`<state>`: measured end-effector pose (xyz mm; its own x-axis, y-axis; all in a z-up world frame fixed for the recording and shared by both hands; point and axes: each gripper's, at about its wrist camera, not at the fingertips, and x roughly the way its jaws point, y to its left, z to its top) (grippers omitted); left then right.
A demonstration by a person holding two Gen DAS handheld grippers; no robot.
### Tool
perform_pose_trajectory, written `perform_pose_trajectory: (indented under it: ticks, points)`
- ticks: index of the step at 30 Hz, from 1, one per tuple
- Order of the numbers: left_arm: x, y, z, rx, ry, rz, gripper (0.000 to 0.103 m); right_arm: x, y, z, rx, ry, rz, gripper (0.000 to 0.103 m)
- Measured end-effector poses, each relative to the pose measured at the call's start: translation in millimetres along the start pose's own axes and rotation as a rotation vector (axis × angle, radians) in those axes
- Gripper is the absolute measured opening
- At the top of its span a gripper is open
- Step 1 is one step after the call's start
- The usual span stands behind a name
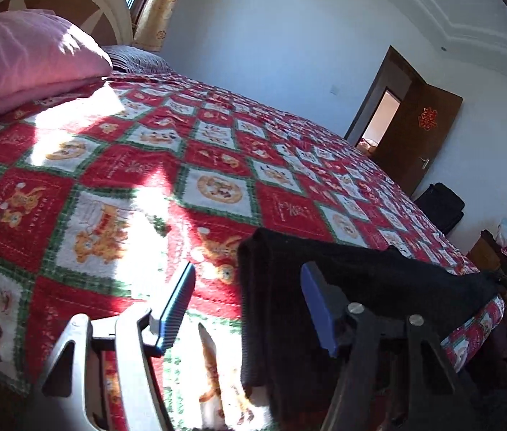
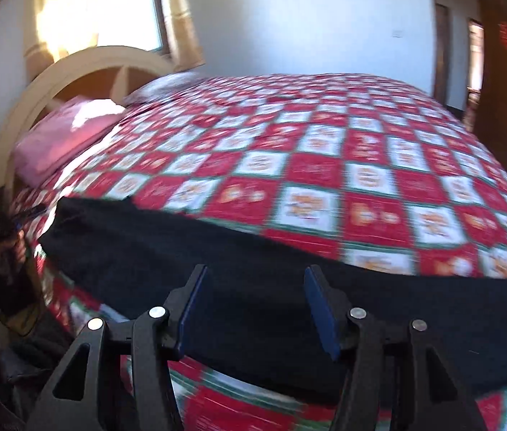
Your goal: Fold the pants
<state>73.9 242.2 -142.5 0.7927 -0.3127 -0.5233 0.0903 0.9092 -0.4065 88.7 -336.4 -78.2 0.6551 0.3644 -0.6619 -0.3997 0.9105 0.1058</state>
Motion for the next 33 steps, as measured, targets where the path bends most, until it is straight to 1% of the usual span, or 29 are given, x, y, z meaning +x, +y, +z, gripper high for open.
perform_pose_trajectory:
  ticks: [1, 3, 4, 5, 7, 11, 15, 16, 17, 18, 19, 23, 25, 27, 29, 30, 31, 32, 33]
  points:
    - [6, -2, 2, 0.001, 0.015, 0.011, 0.059, 13, 18, 3, -0.026, 0.015, 0.027, 0.056]
    - [18, -5, 4, 0.005, 0.034, 0.022, 0.059, 28, 40, 2, -0.056, 0.032, 0.065, 0.056]
    - [22, -5, 5, 0.000, 0.043, 0.025, 0.056, 36, 53, 3, -0.073, 0.041, 0.088, 0.056]
    - [26, -5, 5, -0.004, 0.062, 0.024, 0.045, 41, 60, 2, -0.084, 0.047, 0.098, 0.056]
    - [29, -9, 4, 0.000, 0.073, 0.013, 0.034, 49, 75, 1, -0.110, 0.051, 0.110, 0.056]
    - [27, -16, 4, -0.004, 0.085, -0.012, 0.034, 56, 85, -3, -0.104, 0.059, 0.129, 0.056]
    - [29, -11, 4, -0.036, 0.097, -0.022, 0.034, 60, 80, -7, -0.049, 0.059, 0.134, 0.056]
    - [29, -11, 4, -0.039, 0.094, -0.021, 0.030, 60, 76, -7, -0.030, 0.057, 0.132, 0.056]
    - [28, -11, 5, -0.035, 0.089, -0.021, 0.017, 60, 73, -8, -0.011, 0.057, 0.130, 0.056]
    - [27, -13, 5, -0.026, 0.086, -0.018, 0.011, 60, 68, -9, 0.009, 0.057, 0.130, 0.057]
    - [26, -14, 7, -0.019, 0.080, -0.013, 0.009, 61, 62, -9, 0.039, 0.057, 0.128, 0.057]
    - [10, -23, 25, -0.013, -0.010, -0.044, 0.008, 64, 48, -12, 0.116, 0.062, 0.128, 0.057]
    - [11, -23, 35, -0.013, -0.028, -0.046, 0.008, 65, 47, -14, 0.125, 0.062, 0.129, 0.057]
    - [24, -17, 36, -0.012, -0.001, -0.011, 0.008, 66, 49, -14, 0.121, 0.063, 0.129, 0.057]
    - [40, -4, 30, -0.054, 0.045, -0.007, 0.008, 66, 50, -15, 0.120, 0.059, 0.130, 0.057]
    - [47, 3, 25, -0.072, 0.073, 0.015, 0.009, 66, 51, -16, 0.120, 0.059, 0.131, 0.057]
    - [50, 7, 19, -0.085, 0.078, 0.016, 0.012, 66, 51, -16, 0.120, 0.061, 0.134, 0.057]
    - [48, 10, 16, -0.099, 0.056, 0.000, 0.013, 66, 52, -16, 0.119, 0.063, 0.134, 0.057]
    - [46, 10, 15, -0.105, 0.052, 0.000, 0.015, 67, 52, -17, 0.116, 0.067, 0.132, 0.057]
